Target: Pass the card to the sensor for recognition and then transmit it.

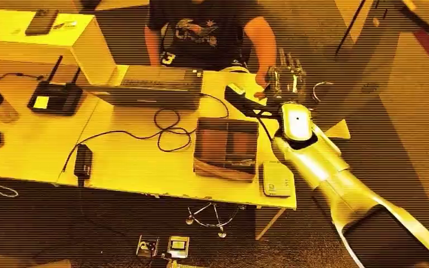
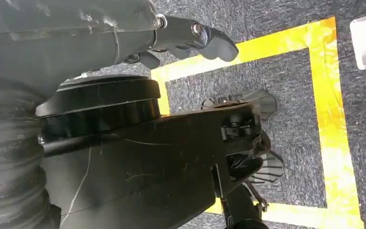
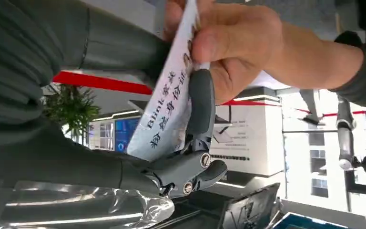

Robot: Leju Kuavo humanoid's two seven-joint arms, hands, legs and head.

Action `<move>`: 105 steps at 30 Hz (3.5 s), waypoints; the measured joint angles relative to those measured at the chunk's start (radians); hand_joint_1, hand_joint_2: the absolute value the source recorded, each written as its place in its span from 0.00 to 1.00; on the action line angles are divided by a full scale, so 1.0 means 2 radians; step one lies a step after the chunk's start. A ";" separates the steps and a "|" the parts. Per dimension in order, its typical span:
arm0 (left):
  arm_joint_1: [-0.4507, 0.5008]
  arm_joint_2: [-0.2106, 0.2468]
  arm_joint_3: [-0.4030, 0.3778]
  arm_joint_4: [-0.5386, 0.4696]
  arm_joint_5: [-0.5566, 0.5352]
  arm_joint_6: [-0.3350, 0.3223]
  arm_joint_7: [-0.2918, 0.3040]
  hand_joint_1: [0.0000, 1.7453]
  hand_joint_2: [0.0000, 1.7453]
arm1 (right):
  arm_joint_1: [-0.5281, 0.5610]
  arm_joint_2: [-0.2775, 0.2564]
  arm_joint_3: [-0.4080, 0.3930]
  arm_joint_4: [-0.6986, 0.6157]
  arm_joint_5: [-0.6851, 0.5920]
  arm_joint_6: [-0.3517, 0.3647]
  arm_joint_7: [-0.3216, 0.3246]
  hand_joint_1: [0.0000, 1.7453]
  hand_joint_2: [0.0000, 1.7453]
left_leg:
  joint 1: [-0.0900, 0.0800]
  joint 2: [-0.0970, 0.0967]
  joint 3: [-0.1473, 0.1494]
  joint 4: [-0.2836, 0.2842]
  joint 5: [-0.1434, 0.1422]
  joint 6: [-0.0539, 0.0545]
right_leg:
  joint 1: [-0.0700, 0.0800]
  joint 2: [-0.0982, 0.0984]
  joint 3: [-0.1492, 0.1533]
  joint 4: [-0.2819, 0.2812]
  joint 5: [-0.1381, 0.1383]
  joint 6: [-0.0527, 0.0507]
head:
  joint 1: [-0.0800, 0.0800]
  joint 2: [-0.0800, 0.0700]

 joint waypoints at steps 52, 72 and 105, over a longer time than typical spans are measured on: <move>0.028 0.033 0.008 0.002 0.000 -0.011 -0.030 0.00 1.00 | 0.237 -0.175 -0.091 -0.515 -0.059 -0.062 0.006 0.00 1.00 | 0.000 0.002 0.000 0.000 -0.001 0.000 | 0.000 0.001 -0.001 0.000 0.000 0.000 | 0.000 0.000; 0.026 0.042 0.009 0.002 0.000 -0.008 -0.027 0.00 1.00 | 0.288 -0.160 -0.087 -0.554 -0.058 0.009 -0.051 0.00 1.00 | 0.000 0.002 -0.001 0.000 0.000 0.000 | 0.000 0.000 0.000 0.000 0.000 0.000 | 0.000 0.000; 0.027 0.050 0.009 0.002 0.002 -0.018 -0.021 0.00 1.00 | 0.207 -0.071 0.019 -0.261 -0.070 0.076 -0.053 0.00 1.00 | 0.000 0.000 -0.001 0.000 0.000 0.000 | 0.000 0.000 -0.001 0.000 0.000 0.000 | 0.000 0.000</move>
